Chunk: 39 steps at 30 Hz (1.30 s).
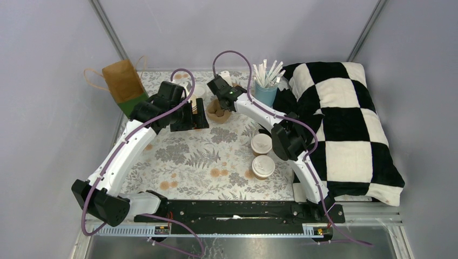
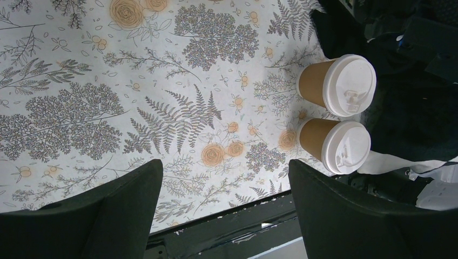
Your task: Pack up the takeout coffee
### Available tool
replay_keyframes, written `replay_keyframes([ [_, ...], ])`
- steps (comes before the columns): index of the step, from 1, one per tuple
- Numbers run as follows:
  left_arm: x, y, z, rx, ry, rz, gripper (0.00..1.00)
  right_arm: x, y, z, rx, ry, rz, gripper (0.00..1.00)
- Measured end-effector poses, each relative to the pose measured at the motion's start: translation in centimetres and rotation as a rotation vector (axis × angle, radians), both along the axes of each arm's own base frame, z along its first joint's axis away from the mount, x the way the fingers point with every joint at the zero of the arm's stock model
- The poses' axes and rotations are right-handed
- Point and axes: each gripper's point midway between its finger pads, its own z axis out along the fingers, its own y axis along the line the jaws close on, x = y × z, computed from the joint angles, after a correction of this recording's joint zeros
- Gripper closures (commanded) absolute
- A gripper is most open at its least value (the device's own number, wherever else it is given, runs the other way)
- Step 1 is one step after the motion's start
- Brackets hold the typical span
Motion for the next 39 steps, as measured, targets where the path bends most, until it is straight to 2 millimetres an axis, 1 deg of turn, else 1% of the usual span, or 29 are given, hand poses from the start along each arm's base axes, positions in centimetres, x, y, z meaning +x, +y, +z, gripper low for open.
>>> replay_keyframes([
  [4, 0.0, 0.0, 0.0, 0.001, 0.002, 0.0, 0.1, -0.4, 0.0, 0.3, 0.008, 0.016, 0.002, 1.0],
  [6, 0.0, 0.0, 0.0, 0.001, 0.002, 0.0, 0.1, -0.9, 0.0, 0.3, 0.028, 0.029, 0.013, 1.0],
  [10, 0.0, 0.0, 0.0, 0.0, 0.003, 0.002, 0.1, -2.4, -0.1, 0.4, 0.102, 0.071, 0.04, 1.0],
  [12, 0.0, 0.0, 0.0, -0.001, 0.003, 0.002, 0.1, -2.7, 0.1, 0.7, 0.15, 0.081, 0.053, 1.0],
  [21, 0.0, 0.0, 0.1, -0.009, 0.008, 0.011, 0.1, -2.0, 0.2, 2.2, 0.352, 0.069, 0.069, 1.0],
  [22, 0.0, 0.0, 0.2, -0.014, 0.009, 0.013, 0.1, -2.1, 0.3, 2.5, 0.383, 0.067, 0.072, 1.0],
  [27, 0.4, -0.1, 1.1, -0.051, 0.005, 0.023, 0.1, -2.0, -0.2, 4.2, 0.53, 0.064, 0.055, 1.0],
  [30, 0.8, -0.1, 1.4, -0.074, 0.006, 0.031, 0.1, -1.4, -0.5, 5.2, 0.619, 0.063, 0.042, 1.0],
  [33, 1.0, 0.1, 1.6, -0.097, 0.018, 0.044, 0.1, -1.0, -0.6, 5.8, 0.665, 0.064, 0.042, 1.0],
  [36, 1.7, 0.5, 2.6, -0.122, 0.012, 0.066, 0.09, -1.4, -0.6, 6.4, 0.679, 0.087, 0.068, 1.0],
  [39, 2.9, 1.6, 5.4, -0.135, -0.029, 0.104, 0.09, -2.7, -0.4, 8.0, 0.69, 0.106, 0.124, 1.0],
])
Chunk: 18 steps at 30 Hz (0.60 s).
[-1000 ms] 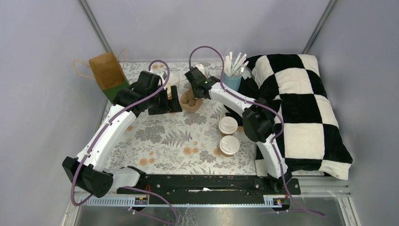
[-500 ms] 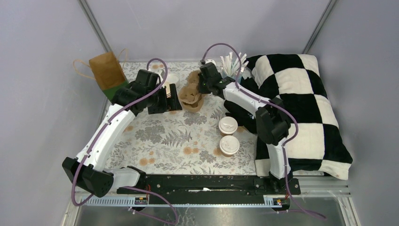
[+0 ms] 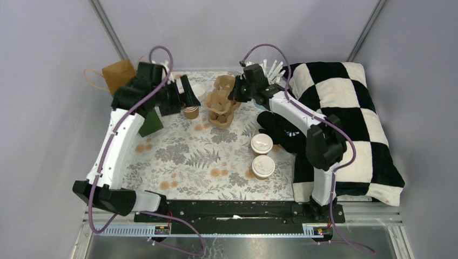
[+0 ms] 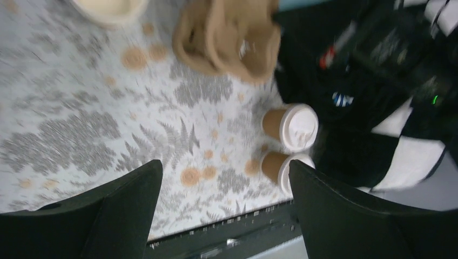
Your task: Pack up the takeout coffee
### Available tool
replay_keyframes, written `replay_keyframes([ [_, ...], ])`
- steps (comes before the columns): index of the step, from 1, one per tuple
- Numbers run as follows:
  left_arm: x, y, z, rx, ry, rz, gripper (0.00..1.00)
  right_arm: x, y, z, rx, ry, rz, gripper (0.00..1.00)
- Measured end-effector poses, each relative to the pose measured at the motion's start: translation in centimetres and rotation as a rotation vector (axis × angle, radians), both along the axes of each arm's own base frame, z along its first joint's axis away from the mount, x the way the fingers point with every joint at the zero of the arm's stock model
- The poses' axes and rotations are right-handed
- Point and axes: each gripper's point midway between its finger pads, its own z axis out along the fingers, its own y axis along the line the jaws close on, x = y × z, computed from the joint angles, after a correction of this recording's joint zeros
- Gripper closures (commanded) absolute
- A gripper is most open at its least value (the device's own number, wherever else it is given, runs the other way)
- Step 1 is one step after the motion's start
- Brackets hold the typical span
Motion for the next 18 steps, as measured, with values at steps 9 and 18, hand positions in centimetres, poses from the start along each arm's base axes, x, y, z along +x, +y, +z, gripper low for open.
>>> replay_keyframes([
  [9, 5.9, 8.7, 10.6, 0.183, -0.257, 0.349, 0.06, -6.7, -1.8, 10.7, 0.091, -0.076, 0.136, 1.0],
  [18, 11.1, 16.7, 5.7, 0.49, -0.188, 0.631, 0.11, -14.6, -4.8, 15.4, 0.149, -0.076, 0.231, 1.0],
])
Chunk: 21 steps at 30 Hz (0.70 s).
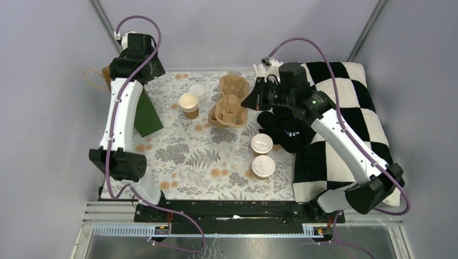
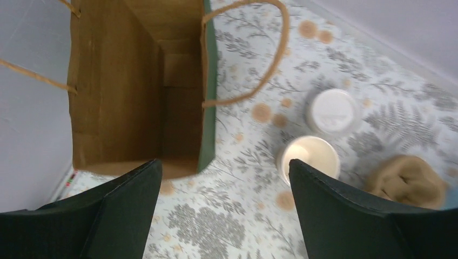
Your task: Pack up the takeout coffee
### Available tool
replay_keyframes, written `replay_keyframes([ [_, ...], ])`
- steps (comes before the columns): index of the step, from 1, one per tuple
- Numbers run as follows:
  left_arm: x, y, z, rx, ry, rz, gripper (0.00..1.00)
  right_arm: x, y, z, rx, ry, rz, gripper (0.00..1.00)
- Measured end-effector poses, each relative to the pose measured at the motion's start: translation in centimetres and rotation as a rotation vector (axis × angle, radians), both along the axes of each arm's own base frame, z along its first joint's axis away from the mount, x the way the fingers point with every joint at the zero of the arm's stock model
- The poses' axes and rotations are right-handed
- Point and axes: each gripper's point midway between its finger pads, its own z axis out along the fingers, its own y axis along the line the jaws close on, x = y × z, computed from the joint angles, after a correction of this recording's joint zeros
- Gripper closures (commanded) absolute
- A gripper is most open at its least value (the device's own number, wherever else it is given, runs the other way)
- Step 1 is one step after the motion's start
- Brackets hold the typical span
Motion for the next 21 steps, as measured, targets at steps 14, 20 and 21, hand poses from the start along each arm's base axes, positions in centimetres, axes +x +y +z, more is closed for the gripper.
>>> replay_keyframes([
  [14, 3.6, 4.0, -6.3, 0.147, 0.179, 0.068, 0.49, -4.8, -3.9, 1.2, -0.075, -0.074, 0.034, 1.0],
  [20, 3.5, 3.9, -7.7, 0.15, 0.214, 0.047, 0.7, -4.8, -4.0, 0.9, -0.085, -0.08, 0.039, 1.0],
  [21, 3.5, 3.8, -7.9, 0.148, 0.219, 0.045, 0.74, -4.8, -4.0, 0.9, -0.086, -0.081, 0.04, 1.0],
])
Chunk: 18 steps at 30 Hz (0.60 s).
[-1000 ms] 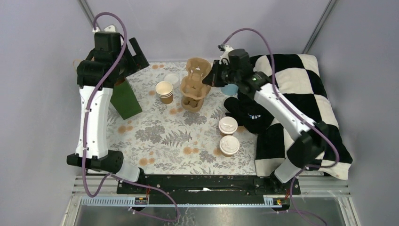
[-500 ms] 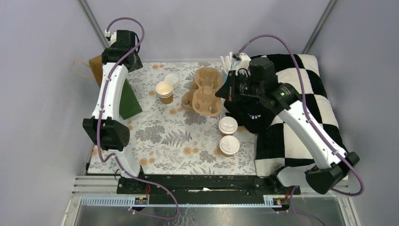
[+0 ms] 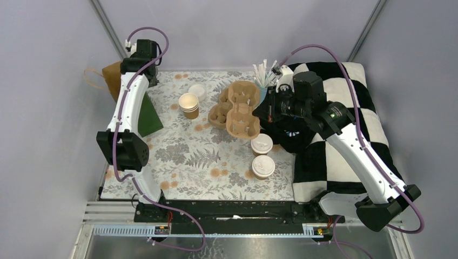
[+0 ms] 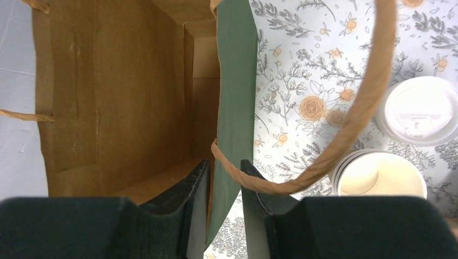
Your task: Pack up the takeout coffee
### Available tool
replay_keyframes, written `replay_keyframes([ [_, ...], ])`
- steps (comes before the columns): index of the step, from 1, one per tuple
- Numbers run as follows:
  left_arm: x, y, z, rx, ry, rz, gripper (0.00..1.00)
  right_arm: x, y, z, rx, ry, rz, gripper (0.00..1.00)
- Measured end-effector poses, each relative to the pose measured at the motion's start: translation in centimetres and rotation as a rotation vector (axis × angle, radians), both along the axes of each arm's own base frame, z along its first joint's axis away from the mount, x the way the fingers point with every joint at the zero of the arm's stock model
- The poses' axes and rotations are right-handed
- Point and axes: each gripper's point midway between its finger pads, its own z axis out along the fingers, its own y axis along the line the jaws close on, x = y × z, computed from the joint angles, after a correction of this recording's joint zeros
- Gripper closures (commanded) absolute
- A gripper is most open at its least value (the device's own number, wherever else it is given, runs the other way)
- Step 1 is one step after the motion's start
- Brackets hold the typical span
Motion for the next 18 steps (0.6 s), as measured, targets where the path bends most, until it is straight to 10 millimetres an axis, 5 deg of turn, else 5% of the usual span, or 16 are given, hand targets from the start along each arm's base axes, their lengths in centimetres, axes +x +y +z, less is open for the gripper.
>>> replay_keyframes([
  [5, -0.5, -0.1, -1.5, -0.001, 0.048, -0.019, 1.0, 0.0, 0.0, 0.0, -0.002, -0.003, 0.003, 1.0],
  [11, -2.2, -0.8, -1.0, -0.012, 0.062, -0.024, 1.0, 0.0, 0.0, 0.0, -0.001, -0.002, 0.003, 1.0],
  [18, -10.1, -4.9, 1.7, -0.074, 0.037, -0.029, 1.0, 0.0, 0.0, 0.0, -0.001, -0.003, 0.003, 1.0],
])
